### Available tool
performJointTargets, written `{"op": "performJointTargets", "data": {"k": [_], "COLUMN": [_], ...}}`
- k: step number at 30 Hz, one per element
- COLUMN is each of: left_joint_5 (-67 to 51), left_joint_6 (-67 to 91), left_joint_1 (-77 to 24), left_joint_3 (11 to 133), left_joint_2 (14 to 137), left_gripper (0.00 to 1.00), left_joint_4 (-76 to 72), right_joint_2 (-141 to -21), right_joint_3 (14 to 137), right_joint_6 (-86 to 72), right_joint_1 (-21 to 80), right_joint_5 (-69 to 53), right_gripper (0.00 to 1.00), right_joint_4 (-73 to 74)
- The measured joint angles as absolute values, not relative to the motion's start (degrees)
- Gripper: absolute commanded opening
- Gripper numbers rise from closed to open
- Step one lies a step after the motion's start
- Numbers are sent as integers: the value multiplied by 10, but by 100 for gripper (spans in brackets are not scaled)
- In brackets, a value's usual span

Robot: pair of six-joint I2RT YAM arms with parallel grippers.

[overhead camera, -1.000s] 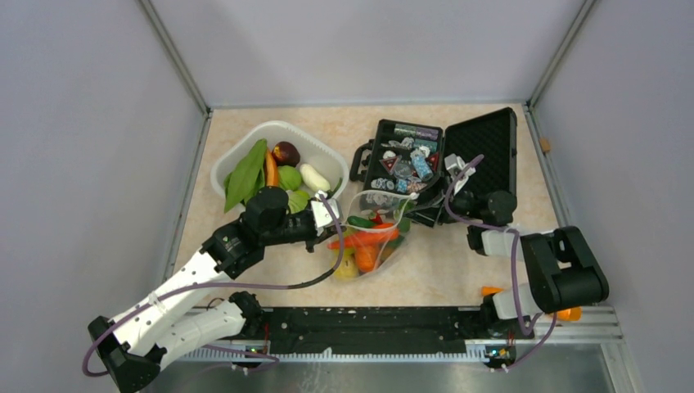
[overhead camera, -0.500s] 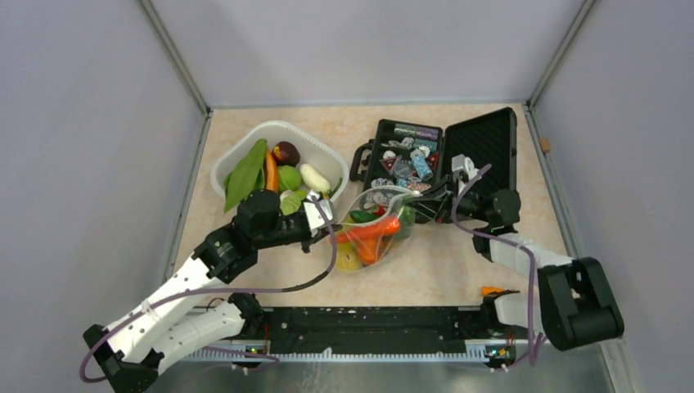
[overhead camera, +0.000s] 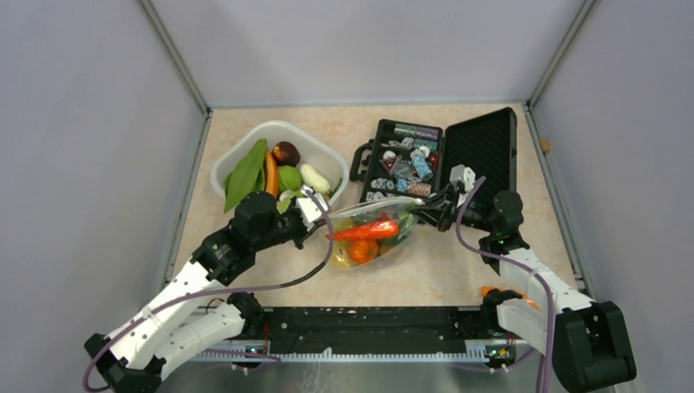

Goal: Place the food in the zip-top bag and seal the zipper

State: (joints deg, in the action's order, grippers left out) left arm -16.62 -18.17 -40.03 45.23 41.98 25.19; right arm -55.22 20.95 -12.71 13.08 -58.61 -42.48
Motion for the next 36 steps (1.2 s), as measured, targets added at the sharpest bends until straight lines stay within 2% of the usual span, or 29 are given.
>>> {"op": "performJointTargets", "data": {"k": [2,3,5,7,11,13,17,23,26,33,36], "left_joint_5": [-154,-150,-140,-141,-160,-183,-260,-391,-445,-516,-527], "left_joint_6": [-180,-182,-167,-157,-133,-123,-111,-99,-82,-75,-78], "left_joint_1": [-399,-399,-397,-394,-394,-394,-394,-394,-398,-428,-449], "left_joint_3": [452,452,453,456,482,495,525,608,605,610,626], "left_joint_2": [429,432,438,441,440,439,464,626,695,755,780], "left_gripper": [54,62,68,79,91,92,85,81,76,60,58], "left_joint_4": [252,252,251,247,225,193,117,15,-25,-67,-73], "right_joint_2": [-553,-553,-556,-556,-546,-532,-515,-513,-506,-481,-472], "right_joint_3": [202,199,199,199,195,195,197,201,206,208,208], "right_joint_6": [-134,-136,-137,-137,-141,-135,-114,-98,-89,-74,-67], "right_joint_1": [131,131,135,139,143,147,164,186,195,198,198], "right_joint_5": [-587,-586,-582,-575,-559,-554,-544,-540,-541,-540,-536], "right_gripper": [0,0,0,0,0,0,0,0,0,0,0], "right_joint_4": [-426,-424,-419,-415,-408,-388,-346,-311,-293,-263,-251]}}
